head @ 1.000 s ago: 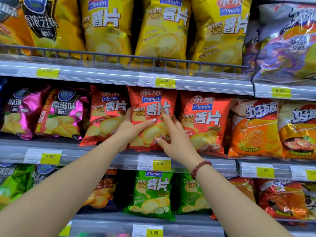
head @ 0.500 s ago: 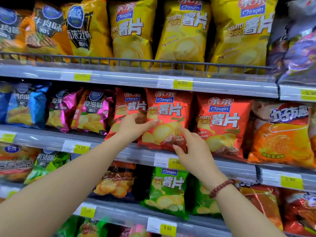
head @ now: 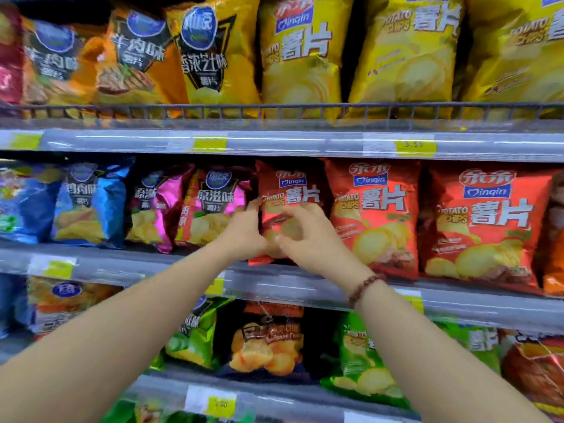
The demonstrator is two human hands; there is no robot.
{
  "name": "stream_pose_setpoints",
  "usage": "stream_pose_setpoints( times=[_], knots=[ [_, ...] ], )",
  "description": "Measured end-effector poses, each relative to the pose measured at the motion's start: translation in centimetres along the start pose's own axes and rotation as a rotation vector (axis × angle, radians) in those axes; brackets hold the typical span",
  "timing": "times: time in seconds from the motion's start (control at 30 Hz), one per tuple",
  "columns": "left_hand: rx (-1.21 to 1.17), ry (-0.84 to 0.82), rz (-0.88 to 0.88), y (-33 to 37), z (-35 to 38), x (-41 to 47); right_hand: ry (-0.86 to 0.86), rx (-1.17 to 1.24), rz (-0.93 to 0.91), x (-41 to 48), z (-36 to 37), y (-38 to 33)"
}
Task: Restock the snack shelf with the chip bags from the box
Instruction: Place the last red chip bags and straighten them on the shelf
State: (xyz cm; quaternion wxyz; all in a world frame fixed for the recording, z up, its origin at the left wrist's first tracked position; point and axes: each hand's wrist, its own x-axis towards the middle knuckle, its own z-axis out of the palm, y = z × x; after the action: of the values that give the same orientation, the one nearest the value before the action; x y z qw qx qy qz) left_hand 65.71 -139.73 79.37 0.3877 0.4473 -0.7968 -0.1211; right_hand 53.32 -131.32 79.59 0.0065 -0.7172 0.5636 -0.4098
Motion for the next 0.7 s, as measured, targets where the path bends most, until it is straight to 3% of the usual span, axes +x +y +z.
stream_pose_setpoints(
  times=[0.1,0.27,0.4,0.57,0.7],
  knots=[
    [0.028,-0.043,0.118,-0.6,0.6,1.2,0.092,-0.054,0.137,3.7,2.5,-0.5],
    [-0.042,-0.023,0.165,-2.7,0.5,3.3,0.240,-0.265,0.276,5.4,3.8,-0.9],
    [0.024,-0.097,0.056,-3.3,-0.1,4.7,0.138,-0.219,0.372,5.8,3.9,0.1],
    [0.051,-0.169,0.198,-3.8,0.0,4.8,0.125,-0.114,0.378,6.4,3.6,1.5],
    [0.070,-0.164,0.168,-3.9,0.9,5.1,0.108,-0.118,0.374,6.8,4.0,2.5]
  ],
)
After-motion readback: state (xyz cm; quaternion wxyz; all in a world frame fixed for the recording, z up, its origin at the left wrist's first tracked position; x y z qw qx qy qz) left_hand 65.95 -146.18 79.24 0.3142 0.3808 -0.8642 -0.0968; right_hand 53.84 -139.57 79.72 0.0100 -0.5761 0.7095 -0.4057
